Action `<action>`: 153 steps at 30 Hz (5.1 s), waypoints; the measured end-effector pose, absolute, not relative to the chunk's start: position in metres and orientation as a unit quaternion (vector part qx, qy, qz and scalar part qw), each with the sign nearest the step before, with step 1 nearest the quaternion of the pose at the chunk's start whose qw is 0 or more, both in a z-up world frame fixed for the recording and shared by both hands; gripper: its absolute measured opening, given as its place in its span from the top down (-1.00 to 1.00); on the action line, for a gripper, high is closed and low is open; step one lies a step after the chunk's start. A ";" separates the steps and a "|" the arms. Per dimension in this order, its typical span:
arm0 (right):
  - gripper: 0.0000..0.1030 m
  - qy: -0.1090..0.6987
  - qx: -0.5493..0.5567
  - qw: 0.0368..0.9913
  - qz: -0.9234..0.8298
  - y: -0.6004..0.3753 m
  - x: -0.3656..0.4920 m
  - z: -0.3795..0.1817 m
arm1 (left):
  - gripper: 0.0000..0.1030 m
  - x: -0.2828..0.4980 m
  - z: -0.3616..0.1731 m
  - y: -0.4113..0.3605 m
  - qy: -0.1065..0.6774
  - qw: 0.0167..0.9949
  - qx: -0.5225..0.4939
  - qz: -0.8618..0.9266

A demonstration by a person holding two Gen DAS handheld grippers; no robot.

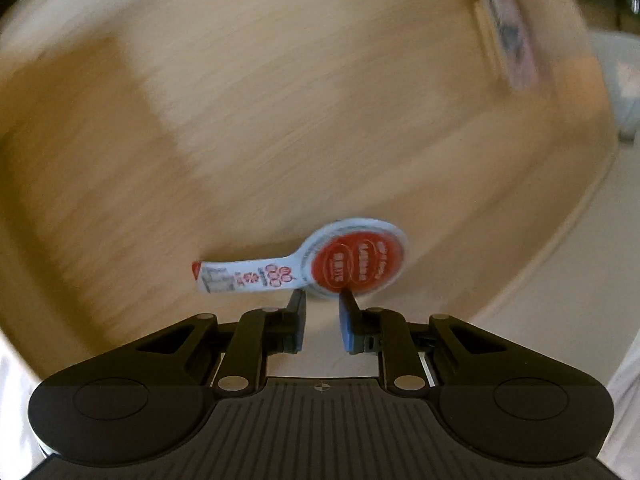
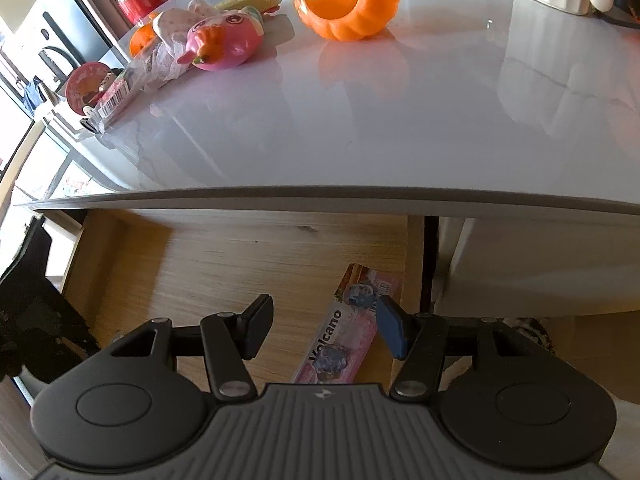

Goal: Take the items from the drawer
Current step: 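Lower the left tool into the drawer and grasp the red-white lollipop candy, then lift the lollipop candy with the left tool while the right tool reaches for the Volcano pack, then lift the pink Volcano pack with the right tool while the left tool carries the lollipop up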

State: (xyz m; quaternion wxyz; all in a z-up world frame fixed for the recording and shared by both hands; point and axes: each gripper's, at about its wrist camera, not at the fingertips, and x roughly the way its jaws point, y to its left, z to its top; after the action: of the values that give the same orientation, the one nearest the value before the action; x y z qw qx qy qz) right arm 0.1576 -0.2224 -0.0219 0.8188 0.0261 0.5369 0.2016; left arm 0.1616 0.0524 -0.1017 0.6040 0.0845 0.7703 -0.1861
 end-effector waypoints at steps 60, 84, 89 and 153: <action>-0.11 0.545 0.001 0.814 0.201 -0.217 0.153 -0.026 | 0.28 0.144 -0.078 -0.036 0.446 0.760 0.328 -0.341; -0.11 0.543 -0.001 0.817 0.196 -0.219 0.153 -0.024 | 0.45 0.173 -0.100 -0.069 0.491 0.771 0.232 -0.333; -0.11 0.526 -0.007 0.827 0.197 -0.216 0.151 -0.019 | 0.47 0.176 -0.100 -0.076 0.512 0.774 0.216 -0.302; 0.56 0.612 -0.247 0.684 0.310 -0.097 0.129 -0.027 | 0.48 0.112 -0.027 0.072 0.468 0.874 -0.051 -0.115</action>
State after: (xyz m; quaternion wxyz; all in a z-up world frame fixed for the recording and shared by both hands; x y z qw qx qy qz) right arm 0.1286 -0.0975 -0.0266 0.6841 -0.2473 0.6119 0.3104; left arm 0.1118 0.0722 -0.0272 0.8744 -0.0511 0.4684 -0.1154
